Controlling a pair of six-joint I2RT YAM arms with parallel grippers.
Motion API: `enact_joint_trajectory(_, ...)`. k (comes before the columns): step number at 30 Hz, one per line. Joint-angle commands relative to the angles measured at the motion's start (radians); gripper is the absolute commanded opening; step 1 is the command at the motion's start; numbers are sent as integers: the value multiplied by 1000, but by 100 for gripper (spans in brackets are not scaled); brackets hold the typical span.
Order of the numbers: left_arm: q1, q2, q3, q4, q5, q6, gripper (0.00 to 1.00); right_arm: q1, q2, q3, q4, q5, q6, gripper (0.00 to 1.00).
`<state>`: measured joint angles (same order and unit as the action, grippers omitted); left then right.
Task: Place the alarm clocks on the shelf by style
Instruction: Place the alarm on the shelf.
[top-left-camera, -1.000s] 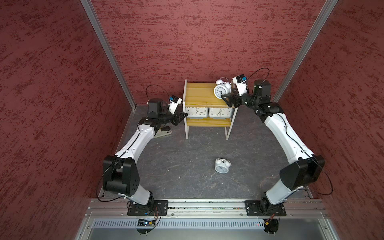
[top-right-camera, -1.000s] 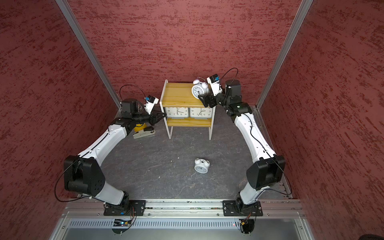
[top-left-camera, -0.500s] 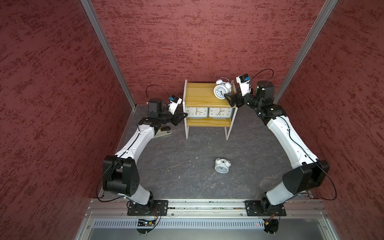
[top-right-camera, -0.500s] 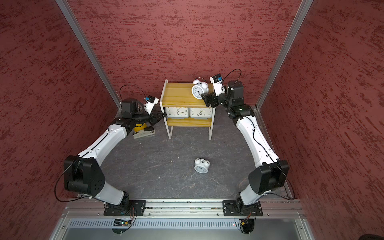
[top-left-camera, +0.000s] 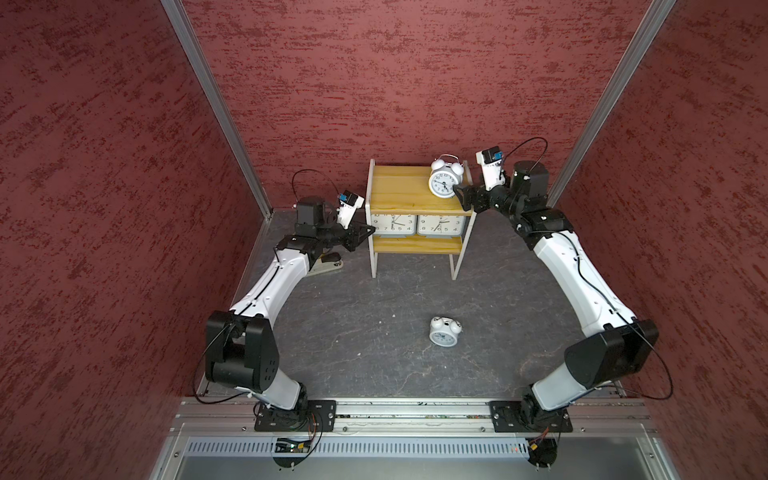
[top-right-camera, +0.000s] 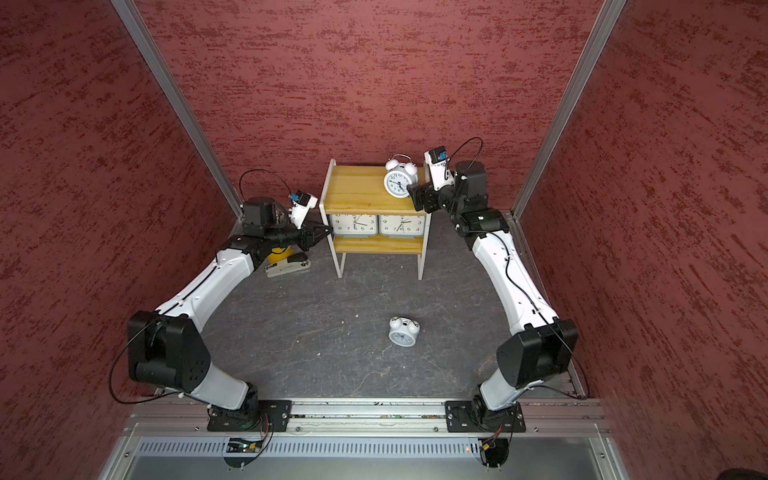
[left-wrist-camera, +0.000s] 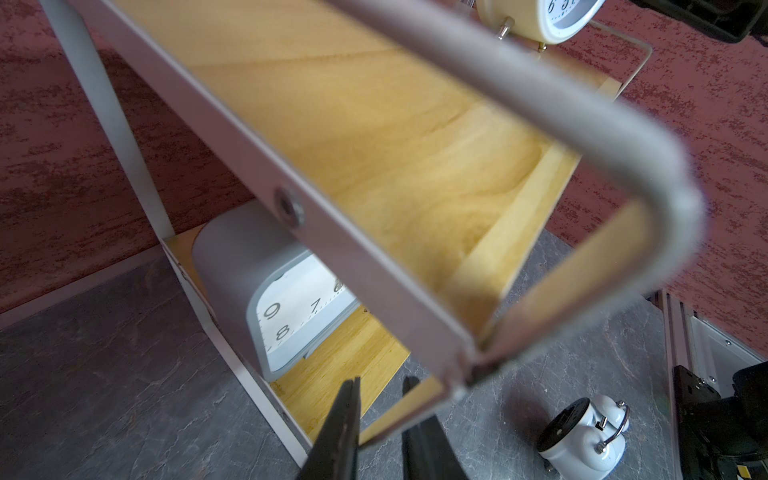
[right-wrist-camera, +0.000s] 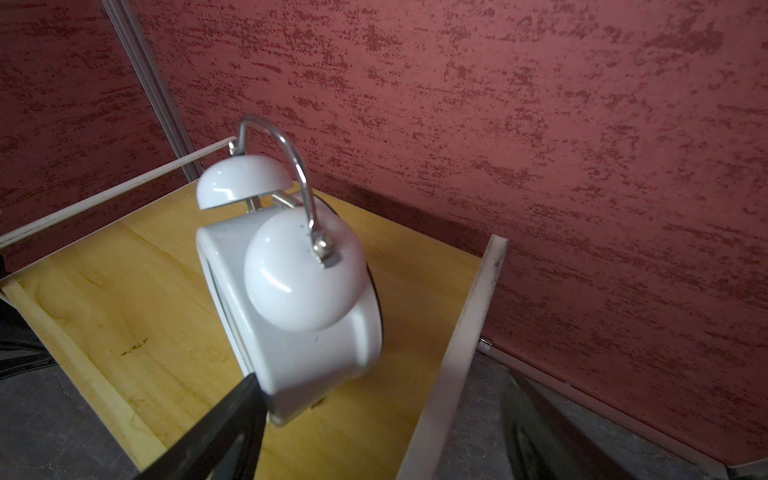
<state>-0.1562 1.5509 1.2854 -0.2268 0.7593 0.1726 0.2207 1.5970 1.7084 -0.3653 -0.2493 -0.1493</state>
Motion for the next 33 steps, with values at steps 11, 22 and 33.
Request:
enact_joint_trajectory(11,-16,-7,22,-14,64,4,22,-4,1,21,0,90,-1,89)
enact_joint_trajectory(22,-14,-57,-10,-4,65,37,77,-3,-108,-66,50,75,8,92)
enact_joint_trajectory(33,-13,-246,-65,-101,-132,185,100,-4,-324,-295,84,105,35,95)
